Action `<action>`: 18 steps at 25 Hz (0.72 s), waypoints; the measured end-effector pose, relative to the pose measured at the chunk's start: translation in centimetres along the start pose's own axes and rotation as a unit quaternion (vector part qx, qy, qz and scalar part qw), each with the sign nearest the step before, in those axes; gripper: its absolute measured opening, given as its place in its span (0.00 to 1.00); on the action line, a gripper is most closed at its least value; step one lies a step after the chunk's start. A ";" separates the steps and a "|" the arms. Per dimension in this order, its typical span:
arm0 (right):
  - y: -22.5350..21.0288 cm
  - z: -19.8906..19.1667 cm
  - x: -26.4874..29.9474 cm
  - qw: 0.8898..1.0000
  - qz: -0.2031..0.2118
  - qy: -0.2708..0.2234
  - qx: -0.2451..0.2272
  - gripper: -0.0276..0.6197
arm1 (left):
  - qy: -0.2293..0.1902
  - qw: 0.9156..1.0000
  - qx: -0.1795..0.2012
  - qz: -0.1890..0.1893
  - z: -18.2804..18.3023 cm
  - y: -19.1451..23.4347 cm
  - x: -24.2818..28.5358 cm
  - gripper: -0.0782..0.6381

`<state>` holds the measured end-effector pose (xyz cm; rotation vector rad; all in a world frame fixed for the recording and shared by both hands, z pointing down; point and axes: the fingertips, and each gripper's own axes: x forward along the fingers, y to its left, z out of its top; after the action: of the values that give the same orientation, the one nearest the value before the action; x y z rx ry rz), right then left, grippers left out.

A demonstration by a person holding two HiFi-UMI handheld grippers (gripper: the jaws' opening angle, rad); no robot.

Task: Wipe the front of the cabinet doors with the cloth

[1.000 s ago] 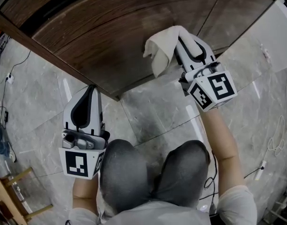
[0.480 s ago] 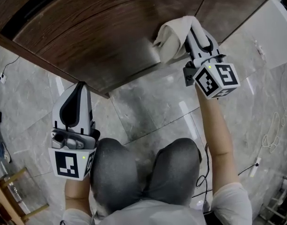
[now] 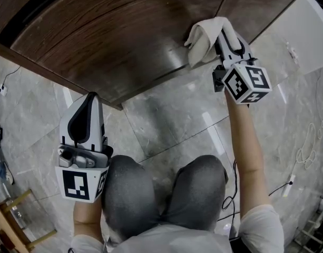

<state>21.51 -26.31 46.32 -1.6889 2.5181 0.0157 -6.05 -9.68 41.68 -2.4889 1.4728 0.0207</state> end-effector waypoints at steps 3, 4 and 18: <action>0.5 0.3 -0.4 1.000 0.005 -0.004 0.003 0.15 | -0.003 1.000 0.001 0.003 0.2 0.1 -0.3 0.13; 0.7 0.4 -0.7 1.000 0.006 -0.006 0.002 0.15 | -0.003 1.000 0.001 0.004 0.3 0.2 -0.5 0.13; 13.9 -0.4 -6.7 0.991 0.126 -0.007 0.049 0.15 | 0.003 0.999 -0.004 0.040 -0.8 3.7 -6.1 0.13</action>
<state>11.19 -14.87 46.63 -1.3210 2.6563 -0.0728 -12.37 -6.31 42.54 -2.4363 1.5775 0.0333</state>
